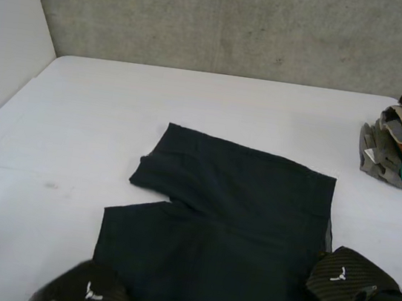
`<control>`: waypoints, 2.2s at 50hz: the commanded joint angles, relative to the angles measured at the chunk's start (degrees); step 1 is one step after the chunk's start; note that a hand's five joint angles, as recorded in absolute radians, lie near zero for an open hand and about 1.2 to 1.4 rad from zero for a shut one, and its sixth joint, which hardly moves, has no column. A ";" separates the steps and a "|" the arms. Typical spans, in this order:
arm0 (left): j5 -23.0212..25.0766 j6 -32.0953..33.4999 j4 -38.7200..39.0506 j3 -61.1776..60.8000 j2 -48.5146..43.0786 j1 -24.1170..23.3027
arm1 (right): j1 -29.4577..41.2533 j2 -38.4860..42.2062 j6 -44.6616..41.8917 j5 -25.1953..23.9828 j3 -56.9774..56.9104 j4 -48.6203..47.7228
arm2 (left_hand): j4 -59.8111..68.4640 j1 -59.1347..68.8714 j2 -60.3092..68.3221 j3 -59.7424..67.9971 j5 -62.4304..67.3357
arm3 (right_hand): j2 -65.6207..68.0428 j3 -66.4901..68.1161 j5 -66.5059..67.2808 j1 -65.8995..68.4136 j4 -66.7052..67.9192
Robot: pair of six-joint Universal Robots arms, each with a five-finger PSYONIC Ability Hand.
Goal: Fold the laundry.
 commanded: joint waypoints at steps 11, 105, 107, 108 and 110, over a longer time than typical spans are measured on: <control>-4.58 1.95 43.71 26.43 -27.66 1.70 | -0.25 16.79 18.87 3.14 -14.37 -27.55 | 11.28 14.46 11.31 11.90 11.85 | 12.09 11.44 11.95 15.48 11.15; -5.11 -11.67 50.05 22.94 -22.49 4.16 | 22.70 29.65 3.64 -3.88 -17.71 -45.23 | -58.72 -55.54 -58.69 -58.10 -58.15 | -57.91 -58.56 -58.05 -54.52 -58.85; -5.03 -11.85 50.14 23.82 -22.49 4.16 | 21.12 24.56 9.35 -4.49 -17.63 -45.23 | -58.72 -55.54 -58.69 -58.10 -58.15 | -57.91 -58.56 -58.05 -54.52 -58.85; -5.03 -11.93 50.14 24.25 -22.49 3.90 | 18.94 19.92 16.51 -5.37 -17.28 -45.49 | -58.72 -55.54 -58.69 -58.10 -58.15 | -57.91 -58.56 -58.05 -54.52 -58.85; -5.11 -12.55 50.14 26.18 -22.57 3.55 | 16.99 16.55 24.02 -6.25 -17.19 -45.49 | -58.72 -55.54 -58.69 -58.10 -58.15 | -57.91 -58.56 -58.05 -54.52 -58.85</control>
